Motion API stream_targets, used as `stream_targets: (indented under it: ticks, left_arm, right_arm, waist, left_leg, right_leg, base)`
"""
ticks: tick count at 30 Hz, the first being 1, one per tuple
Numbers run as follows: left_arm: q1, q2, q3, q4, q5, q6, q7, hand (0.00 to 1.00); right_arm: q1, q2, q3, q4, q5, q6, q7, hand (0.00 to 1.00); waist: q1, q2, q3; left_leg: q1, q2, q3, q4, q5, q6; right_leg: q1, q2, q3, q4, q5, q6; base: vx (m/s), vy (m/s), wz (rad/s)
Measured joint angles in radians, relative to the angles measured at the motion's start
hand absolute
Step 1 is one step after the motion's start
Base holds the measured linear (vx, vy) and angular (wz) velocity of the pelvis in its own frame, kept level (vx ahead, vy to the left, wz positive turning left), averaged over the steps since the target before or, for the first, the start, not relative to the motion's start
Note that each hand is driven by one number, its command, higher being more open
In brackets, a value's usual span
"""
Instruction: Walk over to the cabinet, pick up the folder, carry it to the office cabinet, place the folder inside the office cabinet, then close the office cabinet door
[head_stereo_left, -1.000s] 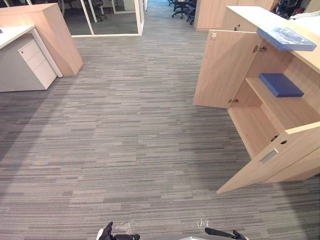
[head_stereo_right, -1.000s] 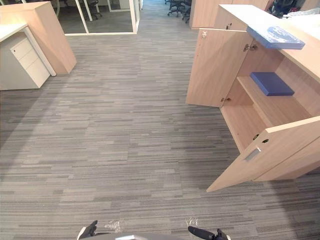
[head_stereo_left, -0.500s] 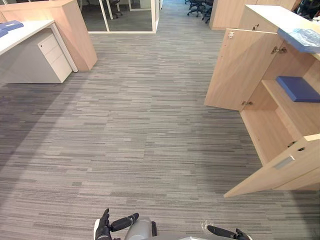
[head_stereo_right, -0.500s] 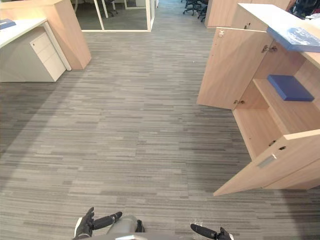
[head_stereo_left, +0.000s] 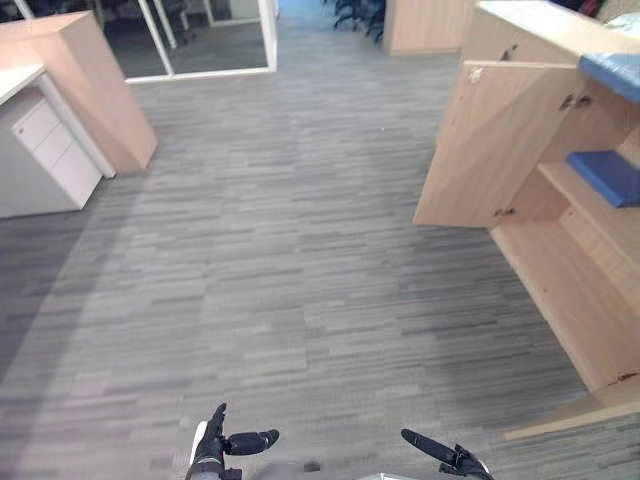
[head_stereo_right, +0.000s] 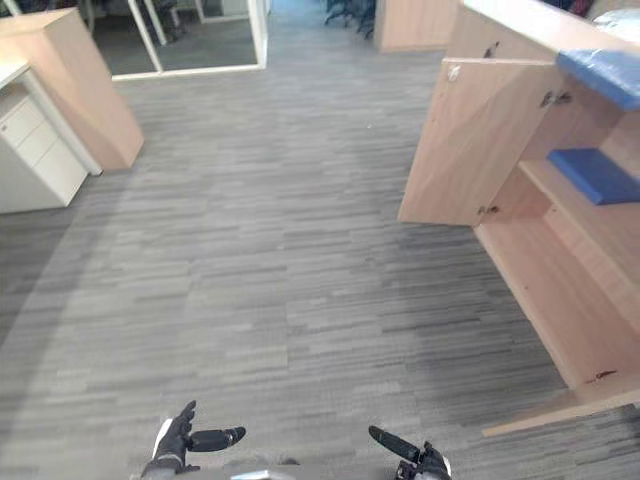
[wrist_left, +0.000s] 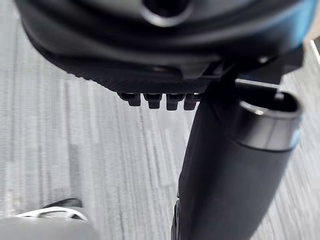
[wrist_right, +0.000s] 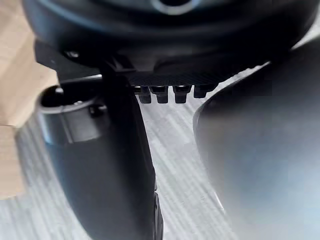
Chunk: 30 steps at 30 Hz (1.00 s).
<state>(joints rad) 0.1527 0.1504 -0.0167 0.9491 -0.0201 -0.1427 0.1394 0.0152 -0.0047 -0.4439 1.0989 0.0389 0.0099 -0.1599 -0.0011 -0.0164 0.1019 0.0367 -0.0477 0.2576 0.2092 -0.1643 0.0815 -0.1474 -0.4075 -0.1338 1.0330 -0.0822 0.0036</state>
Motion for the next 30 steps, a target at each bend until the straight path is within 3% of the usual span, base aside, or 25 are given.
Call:
stream_targets:
  ticks: [3,5,6,8,9,10,11,13,14,15,16,18,20,22,25,28,30]
  left_arm:
    - [-0.023,0.000,-0.018,0.036,-0.007,-0.002,-0.010,1.00]
    - [-0.041,0.003,-0.034,0.066,-0.006,-0.002,-0.017,1.00]
    - [-0.045,0.003,-0.038,0.075,-0.006,-0.003,-0.017,1.00]
    - [-0.051,0.007,-0.036,0.077,-0.007,-0.002,-0.016,1.00]
    - [-0.051,0.015,-0.036,0.077,-0.006,-0.003,-0.013,1.00]
    - [-0.058,0.018,-0.036,0.092,0.003,-0.002,-0.013,1.00]
    - [-0.054,0.010,-0.036,0.105,0.020,-0.001,-0.013,1.00]
    - [-0.046,0.000,-0.016,0.119,0.047,0.003,-0.017,1.00]
    - [-0.044,-0.002,0.005,0.118,0.052,0.005,-0.017,1.00]
    - [-0.036,-0.008,0.054,0.108,0.051,0.009,-0.015,1.00]
    - [-0.016,-0.024,0.095,0.089,0.050,0.012,-0.013,1.00]
    - [0.006,-0.034,0.133,0.077,0.047,0.013,-0.008,1.00]
    - [0.020,-0.044,0.192,0.039,-0.001,0.011,-0.007,1.00]
    - [0.020,-0.051,0.203,0.012,-0.015,0.010,0.002,1.00]
    - [0.020,-0.074,0.242,-0.004,-0.055,0.010,0.027,1.00]
    - [0.014,-0.098,0.286,-0.005,-0.066,0.011,0.048,1.00]
    - [0.005,-0.113,0.314,-0.003,-0.078,0.012,0.055,1.00]
  right_arm:
    - [-0.007,-0.001,0.076,-0.035,-0.001,-0.023,-0.001,1.00]
    - [-0.025,-0.004,0.131,-0.044,-0.001,-0.030,0.004,1.00]
    - [-0.030,-0.006,0.155,-0.049,-0.001,-0.034,0.004,1.00]
    - [-0.028,-0.003,0.176,-0.053,-0.001,-0.034,0.005,1.00]
    - [-0.022,-0.003,0.193,-0.052,0.000,-0.034,0.005,1.00]
    - [-0.029,-0.013,0.200,-0.049,0.001,-0.034,0.013,1.00]
    - [-0.031,-0.024,0.207,-0.045,0.000,-0.036,0.015,1.00]
    - [-0.030,-0.036,0.218,-0.045,0.002,-0.043,0.021,1.00]
    - [-0.028,-0.032,0.211,-0.046,0.004,-0.042,0.019,1.00]
    - [-0.020,-0.028,0.204,-0.055,0.004,-0.038,0.019,1.00]
    - [-0.006,-0.026,0.196,-0.066,0.004,-0.033,0.017,1.00]
    - [0.001,-0.028,0.191,-0.062,0.006,-0.033,0.006,1.00]
    - [0.004,-0.024,0.190,-0.039,0.012,-0.029,0.002,1.00]
    - [0.009,-0.023,0.190,-0.031,0.012,-0.026,0.001,1.00]
    - [0.007,-0.023,0.192,-0.015,0.012,-0.021,0.002,1.00]
    - [0.006,-0.018,0.235,-0.007,0.011,-0.020,0.002,1.00]
    - [0.010,-0.024,0.267,-0.006,0.010,-0.020,0.002,1.00]
  waist:
    - [-0.015,0.000,0.016]
    - [-0.034,0.002,0.037]
    - [-0.038,0.003,0.039]
    - [-0.035,-0.013,0.048]
    - [-0.032,-0.027,0.053]
    - [-0.032,-0.026,0.060]
    - [-0.033,-0.001,0.056]
    - [-0.039,0.025,0.060]
    - [-0.043,0.025,0.060]
    - [-0.042,0.036,0.066]
    - [-0.035,0.050,0.070]
    - [-0.028,0.055,0.074]
    - [-0.007,0.030,0.079]
    - [0.002,0.014,0.077]
    - [0.023,0.000,0.080]
    - [0.043,0.002,0.079]
    - [0.051,0.006,0.076]
  left_leg:
    - [0.118,0.013,0.021,-0.075,-0.003,-0.006]
    - [0.165,0.037,0.035,-0.082,-0.017,-0.028]
    - [0.175,0.047,0.038,-0.094,-0.028,-0.046]
    - [0.212,0.051,0.051,-0.132,-0.046,-0.078]
    - [0.235,0.048,0.058,-0.132,-0.064,-0.108]
    - [0.266,0.065,0.068,-0.123,-0.088,-0.141]
    - [0.273,0.090,0.075,-0.116,-0.091,-0.148]
    - [0.232,0.173,0.069,0.055,-0.118,-0.192]
    - [0.192,0.205,0.057,0.153,-0.120,-0.197]
    - [0.104,0.284,0.021,0.383,-0.094,-0.184]
    - [0.023,0.353,-0.021,0.598,-0.004,-0.146]
    - [-0.064,0.400,-0.062,0.803,0.014,-0.166]
    - [-0.160,0.384,-0.054,0.914,-0.018,-0.184]
    - [-0.218,0.351,-0.046,0.889,-0.044,-0.180]
    - [-0.272,0.274,-0.081,0.645,-0.092,-0.185]
    - [-0.308,0.201,-0.270,0.305,-0.089,-0.190]
    - [-0.336,0.160,-0.412,0.234,-0.072,-0.207]
  right_leg:
    - [-0.093,0.026,-0.123,-0.013,-0.097,-0.003]
    - [-0.125,0.076,-0.215,-0.218,-0.123,0.013]
    - [-0.136,0.096,-0.249,-0.328,-0.115,0.013]
    - [-0.146,0.125,-0.285,-0.535,-0.035,0.009]
    - [-0.147,0.148,-0.288,-0.628,0.045,-0.009]
    - [-0.149,0.178,-0.274,-0.616,0.101,-0.071]
    - [-0.147,0.203,-0.280,-0.605,0.082,-0.076]
    - [-0.132,0.273,-0.281,-0.602,-0.004,-0.078]
    - [-0.119,0.296,-0.287,-0.615,-0.022,-0.084]
    - [-0.073,0.348,-0.306,-0.658,-0.046,-0.088]
    - [-0.016,0.391,-0.333,-0.694,-0.066,-0.099]
    - [0.038,0.448,-0.302,-0.719,-0.078,-0.117]
    - [0.121,0.490,-0.242,-0.782,-0.091,-0.130]
    - [0.165,0.500,-0.201,-0.822,-0.091,-0.129]
    - [0.243,0.508,-0.105,-0.876,-0.081,-0.134]
    - [0.293,0.519,-0.003,-0.909,-0.087,-0.124]
    - [0.315,0.520,0.050,-0.914,-0.104,-0.096]
  base:
    - [0.32,0.058,-0.35]
    - [0.24,-0.070,-0.13]
    - [0.24,-0.119,-0.02]
    - [0.21,-0.145,-0.08]
    - [0.27,-0.224,-0.37]
    - [0.30,-0.230,-0.49]
    - [0.37,-0.270,-0.63]
    - [0.42,-0.324,-0.51]
    - [0.41,-0.364,-0.34]
    - [0.41,-0.352,-0.39]
    - [0.47,-0.365,-0.53]
    - [0.39,-0.222,-0.57]
    - [0.40,-0.154,-0.74]
    - [0.36,-0.102,-0.68]
    - [0.42,-0.034,-0.95]
    - [0.38,0.080,-1.05]
    - [0.40,0.142,-0.87]
